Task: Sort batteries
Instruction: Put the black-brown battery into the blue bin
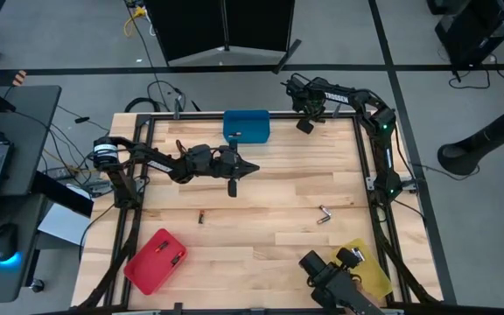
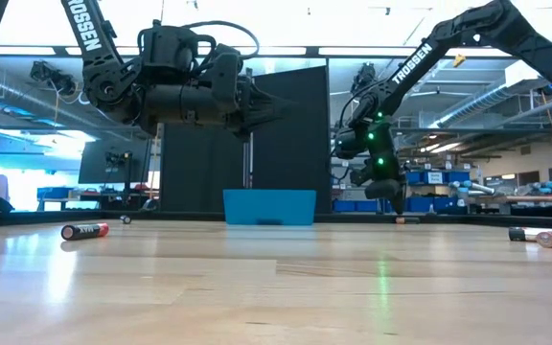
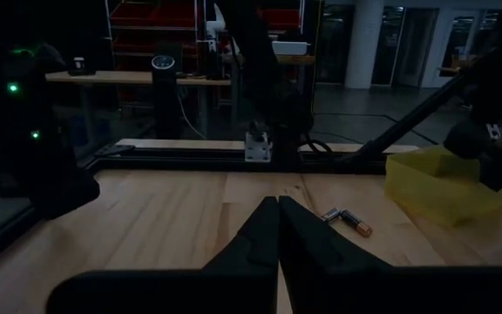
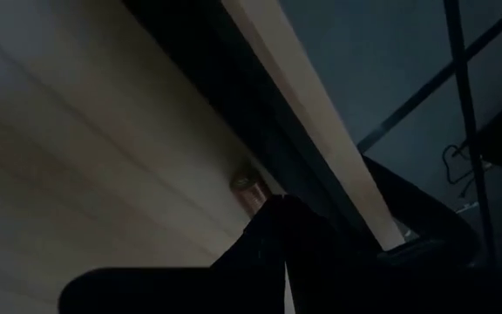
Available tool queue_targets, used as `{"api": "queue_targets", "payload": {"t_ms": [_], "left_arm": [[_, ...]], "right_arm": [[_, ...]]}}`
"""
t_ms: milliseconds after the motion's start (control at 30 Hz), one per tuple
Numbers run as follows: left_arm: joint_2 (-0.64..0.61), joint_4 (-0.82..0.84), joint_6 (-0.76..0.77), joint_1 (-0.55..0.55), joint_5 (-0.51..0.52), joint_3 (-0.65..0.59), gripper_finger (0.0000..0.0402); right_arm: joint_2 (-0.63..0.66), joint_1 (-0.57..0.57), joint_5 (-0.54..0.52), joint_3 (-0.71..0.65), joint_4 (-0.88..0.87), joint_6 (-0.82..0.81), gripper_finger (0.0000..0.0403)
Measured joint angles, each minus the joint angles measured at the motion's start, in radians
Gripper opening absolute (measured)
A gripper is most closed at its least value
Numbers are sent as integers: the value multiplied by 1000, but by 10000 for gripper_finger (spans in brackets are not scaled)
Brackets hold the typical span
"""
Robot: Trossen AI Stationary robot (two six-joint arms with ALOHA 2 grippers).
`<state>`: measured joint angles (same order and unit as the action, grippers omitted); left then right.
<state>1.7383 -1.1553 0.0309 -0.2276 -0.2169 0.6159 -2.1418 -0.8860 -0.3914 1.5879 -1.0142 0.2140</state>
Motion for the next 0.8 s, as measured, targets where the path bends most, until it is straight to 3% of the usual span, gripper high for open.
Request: {"api": "queue_targets", "payload": {"t_ms": [800], "left_arm": [[0,-3,0,0,0,0,14]], "right_arm": [[32,13,85,-18,-44,96,18]]}}
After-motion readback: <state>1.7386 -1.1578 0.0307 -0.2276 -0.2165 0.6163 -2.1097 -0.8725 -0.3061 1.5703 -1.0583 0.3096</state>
